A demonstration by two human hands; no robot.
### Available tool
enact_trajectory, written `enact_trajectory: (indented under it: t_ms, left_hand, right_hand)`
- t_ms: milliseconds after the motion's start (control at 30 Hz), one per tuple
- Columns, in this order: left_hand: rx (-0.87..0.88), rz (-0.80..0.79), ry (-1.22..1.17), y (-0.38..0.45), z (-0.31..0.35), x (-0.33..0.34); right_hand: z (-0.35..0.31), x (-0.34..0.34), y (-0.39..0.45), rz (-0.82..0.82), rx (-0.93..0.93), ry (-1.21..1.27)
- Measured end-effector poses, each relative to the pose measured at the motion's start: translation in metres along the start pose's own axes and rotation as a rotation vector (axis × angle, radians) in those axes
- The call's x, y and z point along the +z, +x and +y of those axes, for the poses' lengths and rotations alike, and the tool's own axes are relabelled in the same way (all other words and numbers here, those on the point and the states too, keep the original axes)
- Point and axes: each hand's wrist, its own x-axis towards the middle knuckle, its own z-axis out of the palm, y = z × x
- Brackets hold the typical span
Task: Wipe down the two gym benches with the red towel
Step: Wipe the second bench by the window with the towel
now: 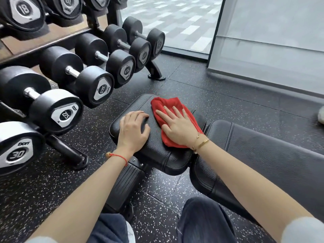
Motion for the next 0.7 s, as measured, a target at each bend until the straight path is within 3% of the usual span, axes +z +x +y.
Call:
enact_trajectory:
  t_ms: [167, 367, 600, 700]
  left_hand:
    - [0.051, 0.007, 0.012, 0.001, 0.01, -0.006]
    - [0.151, -0.073, -0.046, -0.006, 0.073, 0.001]
    - [0.165, -0.167, 0.016, -0.017, 0.104, 0.024]
    - [0.17, -0.168, 0.032, -0.02, 0.106, 0.027]
  right_hand:
    - [0.016, 0.0, -0.07, 0.04, 0.089, -0.017]
    - [0.051, -0.006, -0.127, 0.056, 0.209, -0.13]
    - [0.075, -0.019, -0.099, 0.073, 0.386, -0.103]
    - [0.066, -0.013, -0.121, 0.086, 0.351, -0.108]
